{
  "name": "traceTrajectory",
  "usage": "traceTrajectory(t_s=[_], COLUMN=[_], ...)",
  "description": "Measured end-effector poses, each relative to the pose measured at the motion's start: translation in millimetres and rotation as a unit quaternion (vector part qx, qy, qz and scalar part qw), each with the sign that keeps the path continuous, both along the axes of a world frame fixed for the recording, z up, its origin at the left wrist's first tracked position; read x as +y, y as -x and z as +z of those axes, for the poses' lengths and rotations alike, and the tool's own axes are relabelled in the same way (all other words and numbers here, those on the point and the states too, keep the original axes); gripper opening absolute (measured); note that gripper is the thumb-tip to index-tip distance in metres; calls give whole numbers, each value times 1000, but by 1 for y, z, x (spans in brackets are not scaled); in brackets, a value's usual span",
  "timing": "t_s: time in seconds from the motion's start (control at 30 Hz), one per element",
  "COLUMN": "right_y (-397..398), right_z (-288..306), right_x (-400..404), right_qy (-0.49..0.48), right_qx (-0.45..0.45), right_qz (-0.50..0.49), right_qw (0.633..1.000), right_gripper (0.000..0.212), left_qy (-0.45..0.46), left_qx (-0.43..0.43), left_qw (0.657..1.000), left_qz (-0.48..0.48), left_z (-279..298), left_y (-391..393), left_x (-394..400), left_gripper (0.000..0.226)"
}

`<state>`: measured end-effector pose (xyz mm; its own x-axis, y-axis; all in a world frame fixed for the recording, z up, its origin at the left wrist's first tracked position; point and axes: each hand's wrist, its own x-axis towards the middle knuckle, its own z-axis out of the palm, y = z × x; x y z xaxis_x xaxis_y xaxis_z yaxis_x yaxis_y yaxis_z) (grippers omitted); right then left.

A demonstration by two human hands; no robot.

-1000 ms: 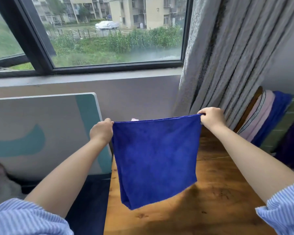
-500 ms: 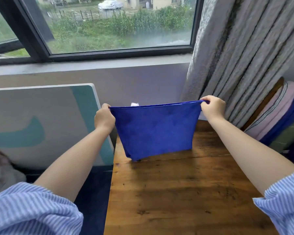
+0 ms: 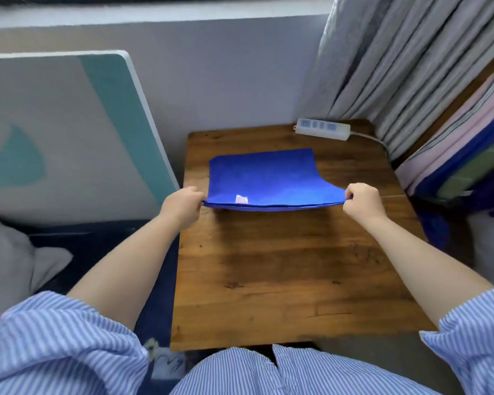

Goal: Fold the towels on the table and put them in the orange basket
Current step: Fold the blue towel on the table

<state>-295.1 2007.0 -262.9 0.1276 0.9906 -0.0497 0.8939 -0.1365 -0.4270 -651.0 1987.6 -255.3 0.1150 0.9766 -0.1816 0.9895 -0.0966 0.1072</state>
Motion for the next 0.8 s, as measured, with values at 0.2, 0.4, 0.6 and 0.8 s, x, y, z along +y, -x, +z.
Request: traceTrajectory(t_s=[0.2,0.4,0.6,0.8], right_y=[-9,-2,2,-3], right_z=[-66,-96,-105,-106], right_x=[-73,-113,-133,-125], right_qy=[242,307,370,502], right_qx=[-96,-166,-257,-243], right_qz=[117,159,208,237], right_qw=[958,923,868,796], right_gripper=[22,16,24,28], left_qy=[207,269,303,361], left_qx=[142,175,190,173], left_qw=[958,925,902,889], left_qz=[-136,-201,-242,-224], left_z=[-57,-90,-108,-110], left_y=[-7,-11,-18,-21], left_x=[-51,-91,-115,-110], left_gripper=[33,29,28,33])
